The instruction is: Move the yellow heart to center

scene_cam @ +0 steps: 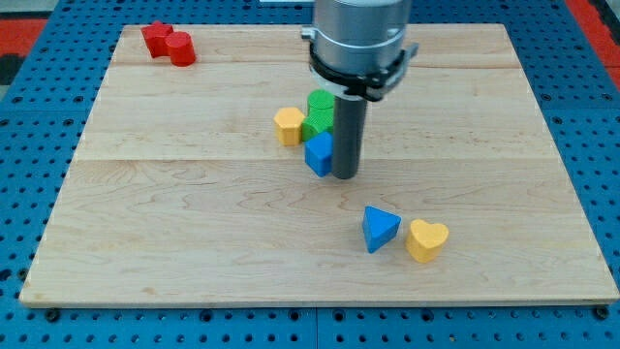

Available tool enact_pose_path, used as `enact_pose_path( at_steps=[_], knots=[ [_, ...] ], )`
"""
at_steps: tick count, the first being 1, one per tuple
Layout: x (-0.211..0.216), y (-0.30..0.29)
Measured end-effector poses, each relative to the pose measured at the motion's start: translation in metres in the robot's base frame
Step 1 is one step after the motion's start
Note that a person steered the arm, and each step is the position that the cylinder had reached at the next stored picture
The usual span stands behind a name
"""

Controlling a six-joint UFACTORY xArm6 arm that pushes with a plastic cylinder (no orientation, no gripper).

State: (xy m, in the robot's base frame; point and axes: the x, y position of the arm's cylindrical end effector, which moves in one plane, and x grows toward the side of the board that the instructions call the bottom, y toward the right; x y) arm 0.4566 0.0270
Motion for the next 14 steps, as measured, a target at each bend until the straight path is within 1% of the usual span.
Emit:
enact_pose_path(
  at_steps=[1,2,3,4,5,6,7,8,10,12,13,14],
  knots=[
    [-0.015,-0.007],
    [-0.012,0.028],
    [0.01,0.094],
    [0.052,0.145],
    [0.103,0.165],
    [0.136,0.152],
    [0.136,0.121],
    [0.128,0.106],
    [0.097,0.103],
    [0.091,0.071],
    [0.075,0.05],
    [0.047,0.033]
  ],
)
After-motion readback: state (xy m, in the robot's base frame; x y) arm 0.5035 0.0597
